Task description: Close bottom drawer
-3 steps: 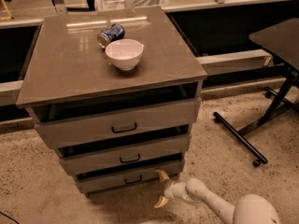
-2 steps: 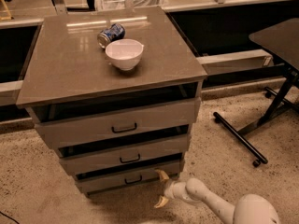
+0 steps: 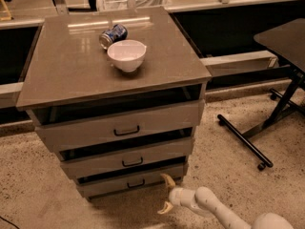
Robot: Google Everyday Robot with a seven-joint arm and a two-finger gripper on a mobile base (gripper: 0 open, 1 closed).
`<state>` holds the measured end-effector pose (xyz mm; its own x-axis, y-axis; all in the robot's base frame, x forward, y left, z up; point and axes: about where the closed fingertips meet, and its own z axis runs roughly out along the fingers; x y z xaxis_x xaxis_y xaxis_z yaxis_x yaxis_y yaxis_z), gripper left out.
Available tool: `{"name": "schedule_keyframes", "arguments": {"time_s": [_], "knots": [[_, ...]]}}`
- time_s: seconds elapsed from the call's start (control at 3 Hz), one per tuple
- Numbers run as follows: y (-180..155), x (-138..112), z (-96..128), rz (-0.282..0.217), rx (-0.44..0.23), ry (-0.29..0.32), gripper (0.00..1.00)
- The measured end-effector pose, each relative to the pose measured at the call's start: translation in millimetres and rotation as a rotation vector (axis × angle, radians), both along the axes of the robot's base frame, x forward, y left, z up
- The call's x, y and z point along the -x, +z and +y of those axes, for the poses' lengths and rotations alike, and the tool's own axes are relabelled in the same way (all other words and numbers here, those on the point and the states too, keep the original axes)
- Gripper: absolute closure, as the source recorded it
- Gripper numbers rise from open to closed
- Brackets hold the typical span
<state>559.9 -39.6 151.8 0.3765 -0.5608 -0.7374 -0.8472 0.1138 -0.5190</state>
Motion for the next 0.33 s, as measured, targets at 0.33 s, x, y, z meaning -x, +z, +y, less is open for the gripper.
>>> {"name": "schedule_keyframes", "arguments": {"time_s": [0.33], "knots": [[-0.2,0.1,-0.8,0.0,0.001,-0.001,0.0]]}}
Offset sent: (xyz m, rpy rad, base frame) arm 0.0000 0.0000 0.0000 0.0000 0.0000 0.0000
